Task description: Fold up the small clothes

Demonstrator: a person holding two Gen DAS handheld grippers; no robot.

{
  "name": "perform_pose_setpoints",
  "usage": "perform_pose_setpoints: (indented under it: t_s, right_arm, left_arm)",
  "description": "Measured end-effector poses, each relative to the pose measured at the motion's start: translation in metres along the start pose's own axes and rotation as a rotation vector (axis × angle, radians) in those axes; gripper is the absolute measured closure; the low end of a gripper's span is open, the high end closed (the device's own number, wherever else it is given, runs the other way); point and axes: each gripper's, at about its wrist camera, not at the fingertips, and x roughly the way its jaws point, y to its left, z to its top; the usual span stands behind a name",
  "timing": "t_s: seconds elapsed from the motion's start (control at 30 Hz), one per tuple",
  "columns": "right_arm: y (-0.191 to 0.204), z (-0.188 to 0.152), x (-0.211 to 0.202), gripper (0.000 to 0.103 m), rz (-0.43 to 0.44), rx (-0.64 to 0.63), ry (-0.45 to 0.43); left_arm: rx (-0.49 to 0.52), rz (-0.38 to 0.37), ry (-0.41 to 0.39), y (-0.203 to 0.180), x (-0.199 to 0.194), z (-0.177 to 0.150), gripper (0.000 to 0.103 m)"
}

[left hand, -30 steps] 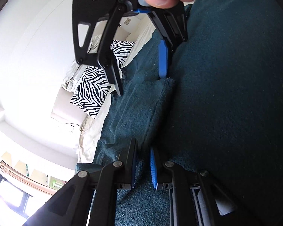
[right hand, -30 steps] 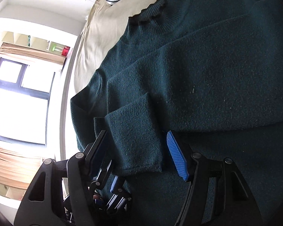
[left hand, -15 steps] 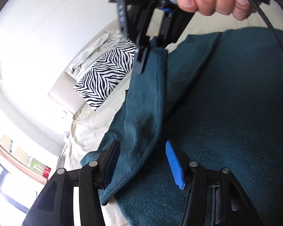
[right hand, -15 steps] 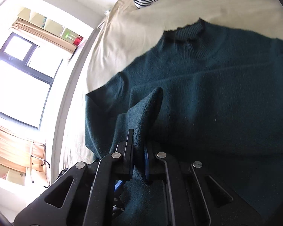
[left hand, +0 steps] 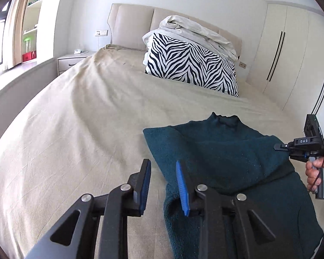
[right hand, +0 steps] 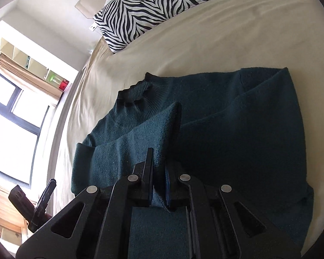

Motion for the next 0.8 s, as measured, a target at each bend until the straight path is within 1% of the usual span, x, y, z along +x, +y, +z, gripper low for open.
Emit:
perform_pose_setpoints:
  t_s: [0.07,0.17,0.23,0.3,0.4,0.43,0.47,0.5,0.53,0.57,0.6,0.63,0.7,0.77,0.8]
  right_arm:
    - [-0.009,-0.007,0.012,0.096,-0.012,0.009,-0.003]
    - [-0.018,-0.008,0.018,0.096,-0.018,0.016,-0.007]
    - [-0.023,-0.006,0.018,0.096,-0.015,0.025,-0.013]
    - [-0.026,-0.004,0.020,0.096,-0.022,0.032,-0.018]
    - [-0.035,-0.005,0.023,0.096,-0.029,0.050,-0.007]
    - [-0.038,-0.005,0.025,0.096,-0.031,0.052,-0.001]
    - [-0.042,-0.007,0.028,0.095,-0.027,0.056,0.012]
    - [-0.045,-0.009,0.031,0.095,-0.022,0.060,0.034]
    - [-0.047,-0.010,0.033,0.095,-0.018,0.064,0.050]
    - [-0.050,-0.010,0.032,0.095,-0.012,0.071,0.053]
    - [-0.053,-0.009,0.030,0.095,-0.007,0.085,0.054]
    - [-0.055,-0.008,0.027,0.094,-0.014,0.098,0.053]
    - [-0.057,-0.003,0.016,0.094,-0.076,0.102,0.008]
    - [-0.052,0.001,0.001,0.094,-0.169,0.078,-0.066]
    - [-0.049,0.002,-0.006,0.094,-0.191,0.075,-0.100]
  left_arm:
    - [-0.042,-0.052,-0.002,0.000,-0.001,-0.005,0.076]
    - [-0.064,-0.113,0.016,-0.004,0.006,-0.003,0.076]
    - [-0.072,-0.137,0.038,-0.009,0.016,0.000,0.076]
    - [-0.075,-0.143,0.062,-0.013,0.026,0.002,0.076]
    - [-0.042,-0.124,0.115,-0.024,0.051,0.005,0.076]
    - [-0.034,-0.105,0.134,-0.026,0.061,0.004,0.076]
    - [-0.024,-0.068,0.161,-0.026,0.072,0.001,0.076]
    - [-0.018,-0.032,0.192,-0.026,0.083,-0.004,0.080]
    - [-0.024,-0.012,0.220,-0.022,0.092,-0.010,0.082]
    - [-0.032,-0.001,0.225,-0.019,0.096,-0.015,0.084]
    - [-0.039,-0.003,0.213,-0.016,0.094,-0.019,0.086]
    - [-0.048,-0.007,0.209,-0.014,0.092,-0.020,0.086]
    - [-0.040,0.001,0.215,-0.014,0.089,-0.021,0.086]
    - [-0.033,0.018,0.215,-0.016,0.082,-0.018,0.086]
    - [-0.035,0.019,0.201,-0.018,0.077,-0.016,0.086]
